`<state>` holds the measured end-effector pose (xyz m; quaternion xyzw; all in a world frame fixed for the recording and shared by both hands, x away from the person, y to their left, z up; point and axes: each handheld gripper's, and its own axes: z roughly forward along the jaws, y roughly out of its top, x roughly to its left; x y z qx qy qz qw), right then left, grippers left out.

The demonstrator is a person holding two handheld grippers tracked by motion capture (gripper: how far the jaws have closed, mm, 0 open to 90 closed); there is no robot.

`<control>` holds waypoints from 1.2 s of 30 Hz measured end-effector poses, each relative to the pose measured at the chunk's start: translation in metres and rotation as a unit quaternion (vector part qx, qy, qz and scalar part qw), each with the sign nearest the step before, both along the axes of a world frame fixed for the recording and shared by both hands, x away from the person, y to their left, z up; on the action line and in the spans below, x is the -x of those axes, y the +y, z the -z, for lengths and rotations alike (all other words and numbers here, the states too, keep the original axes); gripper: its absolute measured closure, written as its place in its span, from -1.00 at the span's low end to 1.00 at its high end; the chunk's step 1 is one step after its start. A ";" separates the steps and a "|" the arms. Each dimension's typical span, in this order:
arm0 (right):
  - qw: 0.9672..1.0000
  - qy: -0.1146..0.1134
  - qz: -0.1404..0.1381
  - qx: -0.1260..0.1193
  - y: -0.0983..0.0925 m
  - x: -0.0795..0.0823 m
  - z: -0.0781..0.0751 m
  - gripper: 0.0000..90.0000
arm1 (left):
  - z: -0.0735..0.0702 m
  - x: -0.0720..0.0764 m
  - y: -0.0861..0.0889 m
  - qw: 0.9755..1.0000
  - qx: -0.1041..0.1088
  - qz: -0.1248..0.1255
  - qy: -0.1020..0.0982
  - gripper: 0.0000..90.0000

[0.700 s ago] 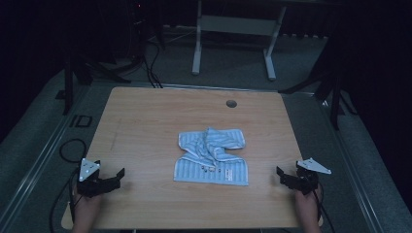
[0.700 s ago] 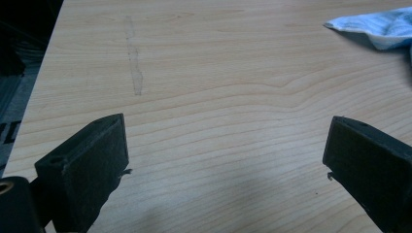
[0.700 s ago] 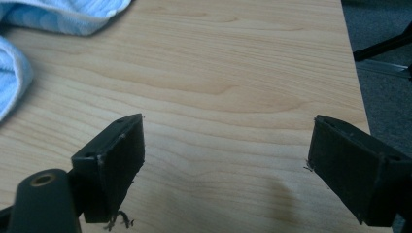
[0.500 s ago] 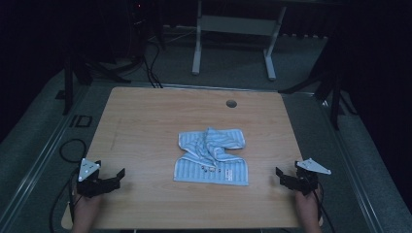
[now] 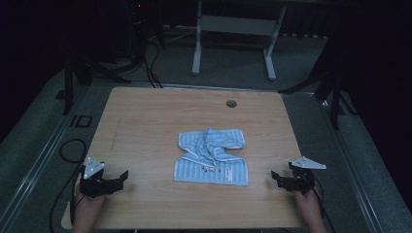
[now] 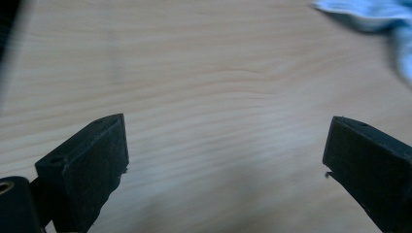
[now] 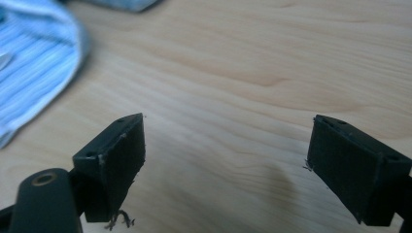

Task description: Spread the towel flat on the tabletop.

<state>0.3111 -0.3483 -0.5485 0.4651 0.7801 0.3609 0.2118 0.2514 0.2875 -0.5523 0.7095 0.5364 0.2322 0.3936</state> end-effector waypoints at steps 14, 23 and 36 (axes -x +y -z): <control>0.993 0.074 -0.089 0.003 0.032 -0.017 -0.011 -0.69 | -0.010 -0.023 -0.054 0.989 -0.017 0.136 0.064 -0.91; 0.982 0.088 -0.164 0.009 0.065 -0.028 -0.024 -0.63 | -0.012 -0.034 -0.086 0.979 -0.030 0.183 0.080 -0.91; 0.964 0.087 -0.243 0.059 0.117 -0.047 -0.041 -0.20 | -0.016 -0.050 -0.126 0.966 -0.046 0.236 0.090 -0.72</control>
